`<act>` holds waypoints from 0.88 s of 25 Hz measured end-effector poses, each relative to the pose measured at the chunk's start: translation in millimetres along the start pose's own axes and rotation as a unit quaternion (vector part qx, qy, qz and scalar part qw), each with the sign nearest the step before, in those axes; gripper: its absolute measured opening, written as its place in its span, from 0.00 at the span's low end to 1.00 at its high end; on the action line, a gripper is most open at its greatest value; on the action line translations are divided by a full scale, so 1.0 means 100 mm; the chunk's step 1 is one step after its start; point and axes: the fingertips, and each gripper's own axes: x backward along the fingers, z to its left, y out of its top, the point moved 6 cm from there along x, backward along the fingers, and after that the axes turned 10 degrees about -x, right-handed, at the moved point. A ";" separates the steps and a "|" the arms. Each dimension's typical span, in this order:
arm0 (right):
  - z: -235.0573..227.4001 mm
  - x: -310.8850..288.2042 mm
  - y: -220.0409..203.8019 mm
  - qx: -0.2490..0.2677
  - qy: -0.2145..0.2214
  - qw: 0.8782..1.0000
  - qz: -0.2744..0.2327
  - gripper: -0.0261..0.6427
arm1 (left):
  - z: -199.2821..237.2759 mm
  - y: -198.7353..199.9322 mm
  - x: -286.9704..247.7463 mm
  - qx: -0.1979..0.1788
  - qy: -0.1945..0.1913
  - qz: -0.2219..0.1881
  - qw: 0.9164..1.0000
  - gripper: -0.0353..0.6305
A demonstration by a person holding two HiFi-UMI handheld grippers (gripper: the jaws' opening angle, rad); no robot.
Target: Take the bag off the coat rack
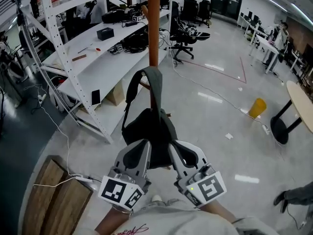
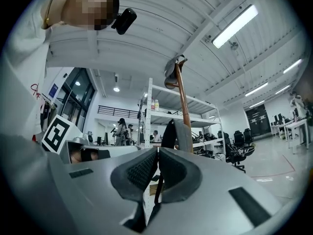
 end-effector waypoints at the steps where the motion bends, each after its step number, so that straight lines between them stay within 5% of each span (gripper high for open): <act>1: -0.02 -0.01 -0.01 0.001 -0.001 1.000 0.000 0.07 | 0.01 -0.01 -0.02 -0.002 0.000 0.001 1.000 0.08; 16: -0.31 -0.18 0.15 0.018 0.018 1.000 0.012 0.07 | 0.17 0.04 -0.43 0.000 0.036 0.002 0.999 0.10; 18: -0.36 -0.18 0.17 0.019 0.013 1.000 0.019 0.07 | 0.22 0.06 -0.54 0.003 0.035 -0.003 0.999 0.50; 22: -0.44 -0.19 0.16 0.013 0.016 1.000 0.015 0.07 | 0.35 0.14 -0.75 -0.025 0.042 -0.012 0.999 0.52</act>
